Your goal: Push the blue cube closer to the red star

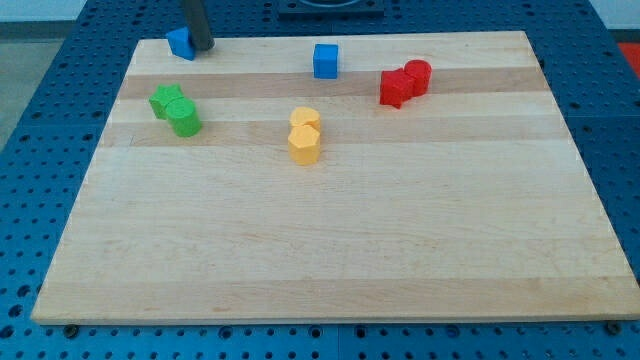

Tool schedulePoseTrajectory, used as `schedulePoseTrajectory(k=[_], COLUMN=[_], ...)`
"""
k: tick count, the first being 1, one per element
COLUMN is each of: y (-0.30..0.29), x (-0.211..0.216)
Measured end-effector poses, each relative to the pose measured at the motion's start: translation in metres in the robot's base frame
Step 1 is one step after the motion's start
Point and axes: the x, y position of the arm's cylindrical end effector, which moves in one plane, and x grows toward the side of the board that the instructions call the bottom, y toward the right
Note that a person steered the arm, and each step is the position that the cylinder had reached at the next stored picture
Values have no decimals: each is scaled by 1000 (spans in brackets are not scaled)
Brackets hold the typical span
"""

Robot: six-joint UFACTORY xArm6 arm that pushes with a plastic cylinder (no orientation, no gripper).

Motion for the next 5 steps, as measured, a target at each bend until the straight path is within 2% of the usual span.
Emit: schedulePoseTrajectory(k=[3, 5], y=[-11, 52], x=[0, 5])
